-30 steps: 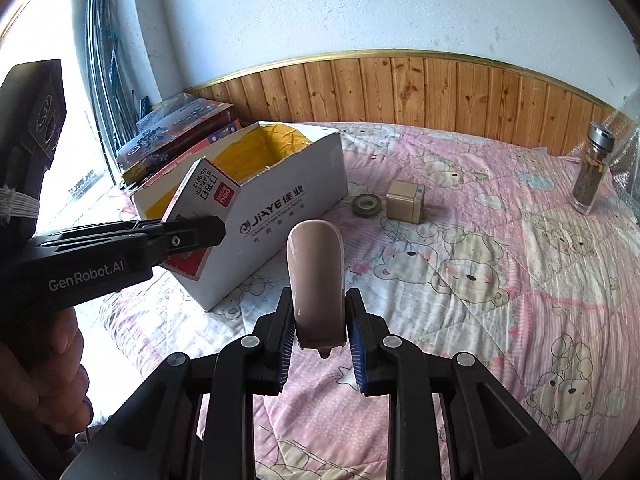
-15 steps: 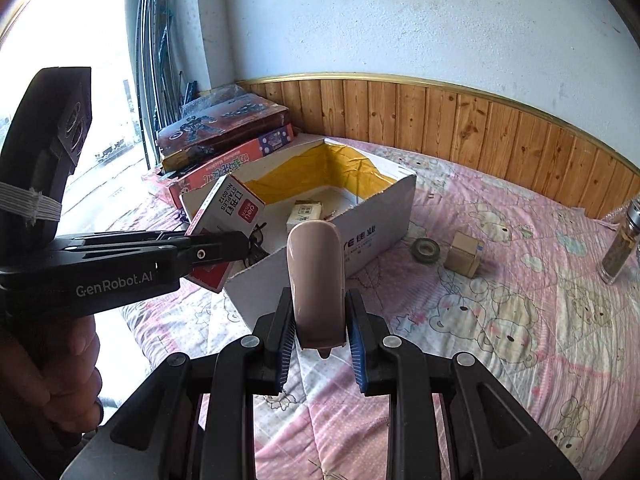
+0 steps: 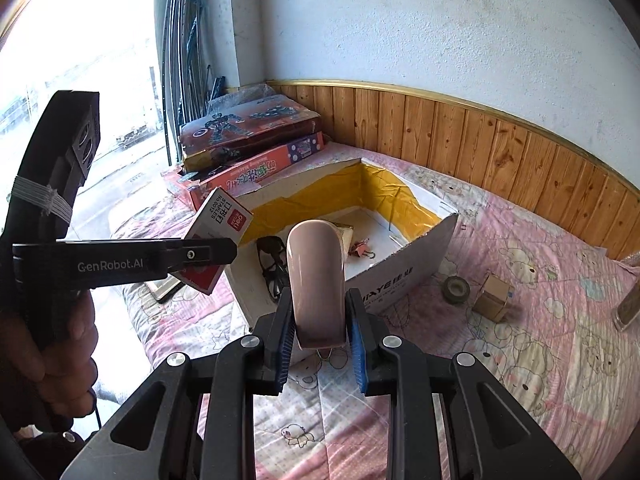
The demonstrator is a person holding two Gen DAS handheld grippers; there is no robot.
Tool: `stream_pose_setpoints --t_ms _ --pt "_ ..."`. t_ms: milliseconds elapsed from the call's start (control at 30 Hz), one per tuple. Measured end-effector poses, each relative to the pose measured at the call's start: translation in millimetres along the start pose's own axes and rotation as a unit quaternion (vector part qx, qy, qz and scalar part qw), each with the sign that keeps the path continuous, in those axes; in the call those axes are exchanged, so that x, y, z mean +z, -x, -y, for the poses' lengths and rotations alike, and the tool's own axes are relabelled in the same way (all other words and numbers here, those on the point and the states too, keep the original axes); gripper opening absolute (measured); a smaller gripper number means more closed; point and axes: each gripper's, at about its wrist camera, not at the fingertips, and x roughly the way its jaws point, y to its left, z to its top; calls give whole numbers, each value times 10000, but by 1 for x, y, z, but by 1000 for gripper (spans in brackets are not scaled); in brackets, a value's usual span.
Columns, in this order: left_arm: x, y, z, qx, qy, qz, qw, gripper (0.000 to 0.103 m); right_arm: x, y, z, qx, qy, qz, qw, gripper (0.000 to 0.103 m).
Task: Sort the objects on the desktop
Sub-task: 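Lift the stapler and staple box and carry both toward the cardboard box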
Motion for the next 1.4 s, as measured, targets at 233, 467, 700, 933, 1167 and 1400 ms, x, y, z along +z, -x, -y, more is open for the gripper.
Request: stream_pose_setpoints --t_ms 233,467,700,933,1167,1400 --pt "16 -15 -16 -14 194 -174 9997 13 18 -16 3 98 183 -61 9998 26" --pt "32 -41 -21 -42 272 -510 9983 13 40 -37 11 288 293 -190 9990 26" --pt "46 -66 -27 -89 505 -816 9953 13 64 -63 25 316 441 -354 9979 26" --pt "56 -95 -34 -72 690 -1194 9904 14 83 -98 44 374 456 -694 9958 26" --pt "60 -118 -32 34 637 -1515 9864 14 94 -137 56 418 580 -1125 9911 26" --pt "65 -133 -32 355 469 -1685 9839 14 105 -168 56 458 825 -1520 9839 26"
